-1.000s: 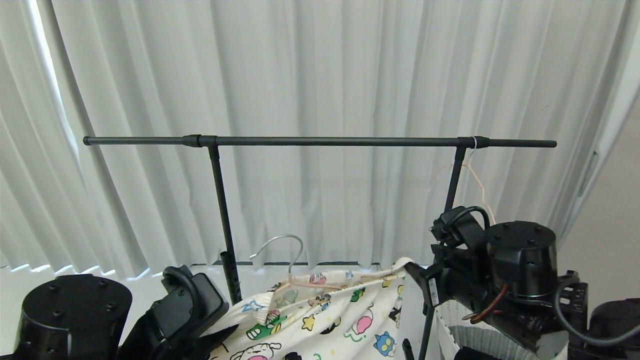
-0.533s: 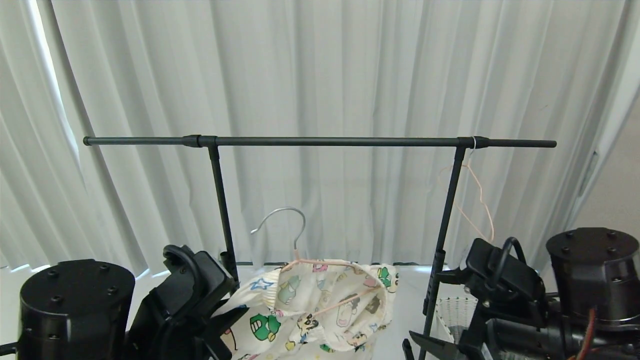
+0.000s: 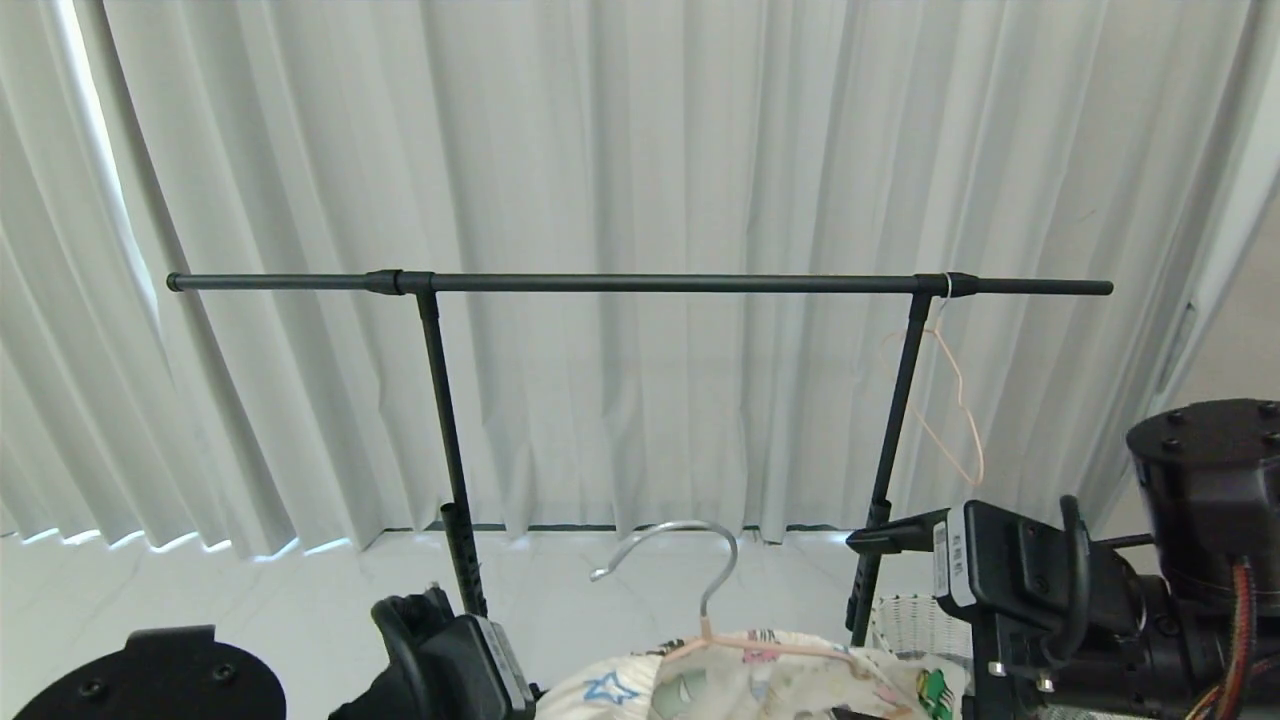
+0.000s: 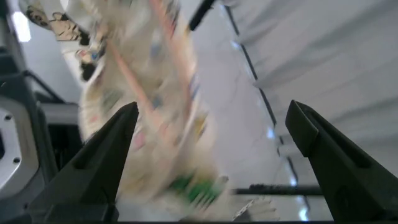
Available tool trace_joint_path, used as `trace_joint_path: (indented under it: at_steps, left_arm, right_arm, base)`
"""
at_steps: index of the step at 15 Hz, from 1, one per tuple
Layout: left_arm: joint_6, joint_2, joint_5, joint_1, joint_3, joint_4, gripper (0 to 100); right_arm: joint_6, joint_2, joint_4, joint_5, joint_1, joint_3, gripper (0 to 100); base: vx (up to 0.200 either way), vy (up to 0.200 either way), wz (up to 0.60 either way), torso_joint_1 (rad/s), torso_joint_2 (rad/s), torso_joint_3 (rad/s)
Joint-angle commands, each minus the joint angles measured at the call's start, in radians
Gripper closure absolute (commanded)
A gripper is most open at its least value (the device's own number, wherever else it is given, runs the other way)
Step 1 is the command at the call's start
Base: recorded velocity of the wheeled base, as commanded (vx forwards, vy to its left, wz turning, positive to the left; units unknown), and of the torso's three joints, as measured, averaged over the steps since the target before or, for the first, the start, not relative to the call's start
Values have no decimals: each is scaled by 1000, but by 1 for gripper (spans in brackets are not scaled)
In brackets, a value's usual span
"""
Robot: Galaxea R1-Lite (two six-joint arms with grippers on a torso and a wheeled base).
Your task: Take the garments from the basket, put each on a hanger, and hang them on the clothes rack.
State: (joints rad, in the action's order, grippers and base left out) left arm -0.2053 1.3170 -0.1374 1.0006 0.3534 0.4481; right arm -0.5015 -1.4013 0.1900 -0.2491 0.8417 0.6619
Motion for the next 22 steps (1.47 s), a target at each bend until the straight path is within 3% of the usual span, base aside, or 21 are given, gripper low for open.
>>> trace_joint_path:
  at_steps: [1,4,8,13,14,22]
  left_arm:
    - [0,5,-1,44,-2,0,100]
    - [-5,2,-1,47,-1,4,100]
    - [-8,1,1,49,2,6,100]
    - [-8,-1,-1,49,6,8,100]
    - [-8,-2,-1,49,6,6,100]
    - [-9,-1,-2,49,4,6,100]
  right_arm:
    - [-29,-56,-44,-33,31,64,0]
    - [-29,-116,-58,-55,91,82,0]
    - [-28,-120,-133,-53,91,82,0]
    - [-26,-130,-133,-50,91,82,0]
    - [-26,-130,-133,-48,91,82,100]
    - [-26,-128,-115,-45,91,82,100]
  base:
    - [0,0,0,0,0,0]
    - [0,0,0,0,0,0]
    - [0,0,0,0,0,0]
    - [0,0,0,0,0,0]
    - [0,0,0,0,0,0]
    - [0,0,0,0,0,0]
